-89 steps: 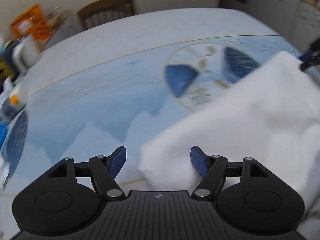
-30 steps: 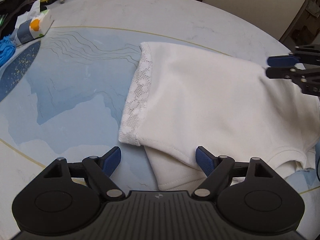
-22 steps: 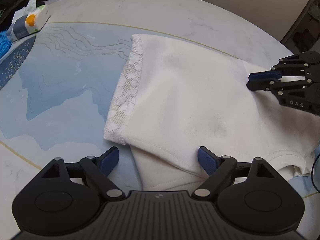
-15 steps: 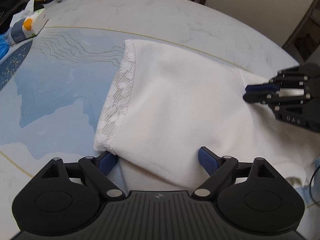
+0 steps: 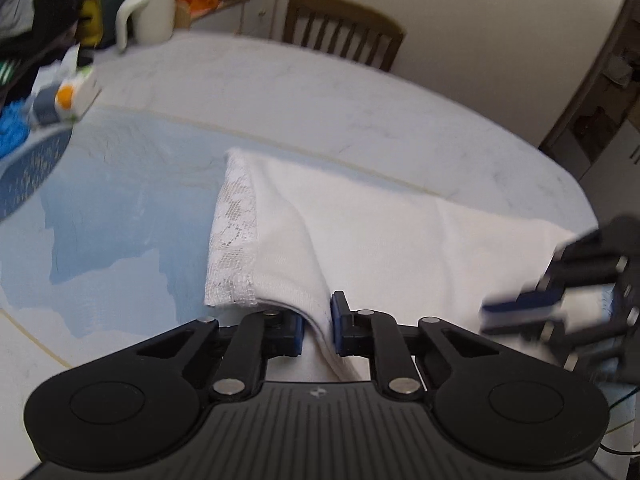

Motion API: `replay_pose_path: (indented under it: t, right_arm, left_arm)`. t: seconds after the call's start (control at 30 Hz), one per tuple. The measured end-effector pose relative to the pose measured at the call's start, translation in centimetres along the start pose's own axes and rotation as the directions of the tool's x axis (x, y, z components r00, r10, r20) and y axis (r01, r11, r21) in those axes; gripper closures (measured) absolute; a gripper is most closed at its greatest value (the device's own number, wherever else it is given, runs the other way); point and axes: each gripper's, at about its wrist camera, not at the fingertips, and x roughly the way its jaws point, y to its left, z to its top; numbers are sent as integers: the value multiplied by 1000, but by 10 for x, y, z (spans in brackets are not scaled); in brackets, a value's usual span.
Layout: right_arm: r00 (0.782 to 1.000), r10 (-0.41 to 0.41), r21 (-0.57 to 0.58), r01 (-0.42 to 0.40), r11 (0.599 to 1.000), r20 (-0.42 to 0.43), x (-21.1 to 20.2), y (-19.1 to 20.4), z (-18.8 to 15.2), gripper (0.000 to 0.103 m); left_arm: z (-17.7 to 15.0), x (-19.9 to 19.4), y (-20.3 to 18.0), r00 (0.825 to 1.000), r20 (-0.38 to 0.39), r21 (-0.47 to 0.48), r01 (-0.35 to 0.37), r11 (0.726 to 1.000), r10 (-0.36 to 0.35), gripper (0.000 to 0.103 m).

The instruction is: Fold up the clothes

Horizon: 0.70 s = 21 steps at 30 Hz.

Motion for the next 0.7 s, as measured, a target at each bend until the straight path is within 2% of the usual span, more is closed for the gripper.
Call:
replay_pose_path:
  t: [0.07,0.23,0.37,0.47,0.6,0.7]
  right_arm:
    - [999,20,-33,-21,999,-45,5,14,-10,0]
    - [999,8,61,-5,998,-39,14,13,-24,0]
    - [999,-52,108,51,993,8,-6,16,-32,0]
    - [984,-167,184,154,971,61,-47,9,-48,0]
    - [939,-342,302,318,899,27,-84,1,-88,0]
    - [933,-357,373,345,861,-40,-77,-2,-116,0]
  left_arm:
    - [3,-9,-13,1000,30,52,5,999,-6,91]
    - [12,-19,-46,996,84,177,14,984,-29,91]
    - [15,-26,-76,988,145,311,4,950,-51,92]
    - [15,-35,-102,978,177,421,27,906,-111,92]
    - [13,-37,-144,958,182,576,78,814,-220,93]
    - [12,-22,-176,946,144,654,128,746,-289,93]
